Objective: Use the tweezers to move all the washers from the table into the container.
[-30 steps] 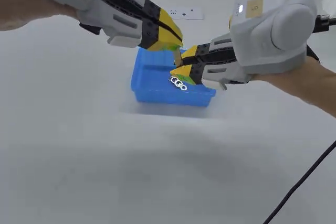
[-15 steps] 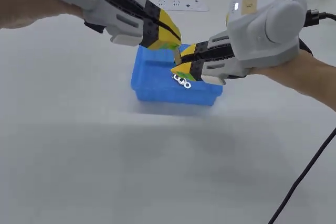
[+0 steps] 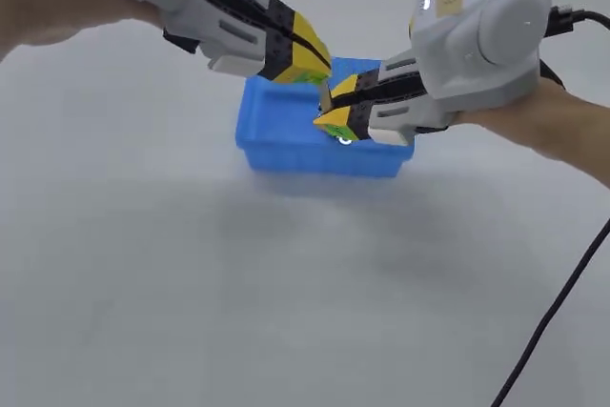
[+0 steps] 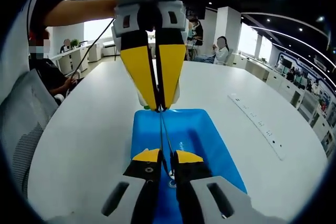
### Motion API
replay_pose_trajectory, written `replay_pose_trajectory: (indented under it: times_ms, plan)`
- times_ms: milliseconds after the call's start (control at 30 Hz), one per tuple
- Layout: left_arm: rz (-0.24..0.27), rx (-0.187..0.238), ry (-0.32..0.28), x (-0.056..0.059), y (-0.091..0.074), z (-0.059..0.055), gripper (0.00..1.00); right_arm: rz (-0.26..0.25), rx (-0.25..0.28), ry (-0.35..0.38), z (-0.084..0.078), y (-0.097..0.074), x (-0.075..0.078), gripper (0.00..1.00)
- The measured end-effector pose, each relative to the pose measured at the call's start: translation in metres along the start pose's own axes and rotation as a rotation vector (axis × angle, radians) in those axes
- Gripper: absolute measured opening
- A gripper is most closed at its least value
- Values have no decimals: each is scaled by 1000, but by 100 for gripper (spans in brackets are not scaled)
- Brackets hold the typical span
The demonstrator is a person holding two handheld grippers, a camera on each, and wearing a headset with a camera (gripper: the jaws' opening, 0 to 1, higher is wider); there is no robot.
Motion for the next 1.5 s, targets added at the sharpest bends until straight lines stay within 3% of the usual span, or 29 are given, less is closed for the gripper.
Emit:
replay_pose_trajectory:
  times_ms: [400,900,1233,1400,1500]
  plan:
    - [-10,-2,-4,1,3,-2,5,3,-10,3,-2,2,0,11]
    - [21,-4,44,9,-20,21,5,-32,9,-56,27,-16,-4,12]
    - [31,2,80,29,-32,43,5,-49,25,-92,46,-39,-24,12]
    - [25,1,94,45,-35,52,5,-54,24,-93,49,-52,-39,12]
    - [29,20,90,60,-36,58,5,-49,22,-88,49,-58,-51,11]
Point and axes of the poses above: the centre of the closed fingertips' face, and the gripper's own axes: y roughly forward along the fingers, x roughly to its right, z roughly out of its top, the point moved 2 cm from there along -y, roughly backward along the fingers, and after that the axes turned 1 degree about -x, right-handed, at the moved point
